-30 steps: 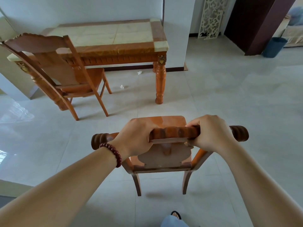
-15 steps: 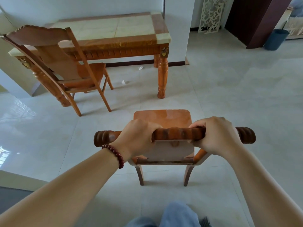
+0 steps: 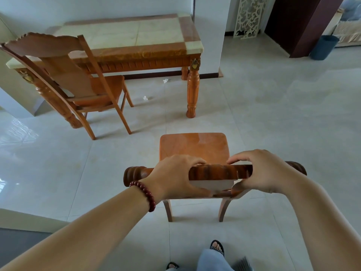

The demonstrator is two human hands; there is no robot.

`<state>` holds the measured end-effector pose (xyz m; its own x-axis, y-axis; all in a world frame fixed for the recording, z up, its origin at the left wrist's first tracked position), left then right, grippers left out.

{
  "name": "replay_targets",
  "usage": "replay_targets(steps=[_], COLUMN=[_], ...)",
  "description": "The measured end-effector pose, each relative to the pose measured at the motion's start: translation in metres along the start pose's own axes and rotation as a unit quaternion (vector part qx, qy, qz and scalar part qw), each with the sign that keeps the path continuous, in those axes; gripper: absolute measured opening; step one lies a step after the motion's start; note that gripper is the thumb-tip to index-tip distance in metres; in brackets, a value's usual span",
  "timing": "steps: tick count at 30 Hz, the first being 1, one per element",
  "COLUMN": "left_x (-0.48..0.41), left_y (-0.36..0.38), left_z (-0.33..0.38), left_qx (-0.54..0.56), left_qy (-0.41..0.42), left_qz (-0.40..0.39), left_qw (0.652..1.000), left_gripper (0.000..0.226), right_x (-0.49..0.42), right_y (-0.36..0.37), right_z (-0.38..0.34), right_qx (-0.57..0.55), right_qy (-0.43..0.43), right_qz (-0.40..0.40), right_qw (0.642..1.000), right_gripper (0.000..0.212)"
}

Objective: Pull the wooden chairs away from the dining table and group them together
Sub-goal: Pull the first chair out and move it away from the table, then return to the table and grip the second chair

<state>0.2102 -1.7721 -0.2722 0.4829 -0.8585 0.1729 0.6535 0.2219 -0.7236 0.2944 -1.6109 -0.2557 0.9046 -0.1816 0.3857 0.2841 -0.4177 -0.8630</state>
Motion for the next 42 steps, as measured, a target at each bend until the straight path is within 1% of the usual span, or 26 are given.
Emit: replay_targets(steps=[2, 4, 7, 11, 13, 15, 21, 23, 27, 31, 34, 37, 40, 42], left_x=[-0.003, -0.008, -0.017, -0.028, -0.031, -0.032, -0.017, 0.001, 0.027, 0.062, 0.089, 0.122, 0.158, 0.182], left_y=[-0.012, -0.028, -0.049, -0.074, -0.086, -0.099, -0.14, -0.157, -0.184, -0.218, -0.248, -0.281, -0.319, -0.345], left_z=[0.0, 0.001, 0.004, 0.001, -0.002, -0.005, -0.025, -0.038, -0.056, -0.089, -0.117, -0.153, -0.188, -0.212], left_qx=[0.025, 0.03, 0.035, 0.056, 0.071, 0.101, 0.182, 0.208, 0.239, 0.258, 0.259, 0.265, 0.256, 0.244], left_qy=[-0.018, -0.023, -0.026, -0.071, -0.093, -0.103, -0.106, -0.117, -0.124, -0.132, -0.131, -0.127, -0.116, -0.119], left_qz=[0.013, 0.051, 0.098, 0.15, 0.188, 0.23, 0.342, 0.382, 0.432, 0.473, 0.491, 0.506, 0.518, 0.528], left_qw=[0.999, 0.998, 0.994, 0.985, 0.975, 0.962, 0.916, 0.893, 0.861, 0.832, 0.822, 0.811, 0.808, 0.805], left_gripper=[0.069, 0.072, 0.06, 0.056, 0.053, 0.049, 0.045, 0.045, 0.043, 0.04, 0.04, 0.038, 0.058, 0.058], right_x=[-0.003, -0.011, -0.027, -0.051, -0.063, -0.075, -0.106, -0.114, -0.124, -0.142, -0.16, -0.18, -0.199, -0.213], right_y=[-0.01, -0.024, -0.043, -0.068, -0.081, -0.092, -0.111, -0.113, -0.113, -0.108, -0.098, -0.09, -0.084, -0.08], right_z=[-0.008, -0.019, -0.034, -0.044, -0.049, -0.056, -0.101, -0.129, -0.17, -0.226, -0.276, -0.328, -0.379, -0.412], right_qx=[-0.004, -0.026, -0.086, -0.143, -0.165, -0.176, -0.207, -0.216, -0.222, -0.227, -0.223, -0.229, -0.24, -0.244], right_qy=[-0.015, -0.04, -0.08, -0.124, -0.145, -0.166, -0.228, -0.253, -0.273, -0.29, -0.3, -0.296, -0.286, -0.284], right_qz=[-0.029, -0.016, 0.043, 0.121, 0.15, 0.176, 0.184, 0.178, 0.169, 0.166, 0.158, 0.174, 0.187, 0.193], right_qw=[0.999, 0.999, 0.992, 0.974, 0.964, 0.954, 0.933, 0.926, 0.921, 0.915, 0.914, 0.911, 0.909, 0.907], right_gripper=[0.062, 0.065, 0.05, 0.03, 0.025, 0.025, 0.02, 0.02, 0.02, 0.02, 0.017, 0.015, 0.017, 0.02])
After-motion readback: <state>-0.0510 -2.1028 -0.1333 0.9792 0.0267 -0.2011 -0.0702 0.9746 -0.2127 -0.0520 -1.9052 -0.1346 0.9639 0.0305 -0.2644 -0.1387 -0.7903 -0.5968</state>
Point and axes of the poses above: each hand's wrist, its own x-axis away from the middle knuckle, its own y-axis out of the palm, z = x × y, the point moved 5 cm from there along -x, towards the middle knuckle, and after that the axes turned 11 degrees about x, right-handed, at the moved point
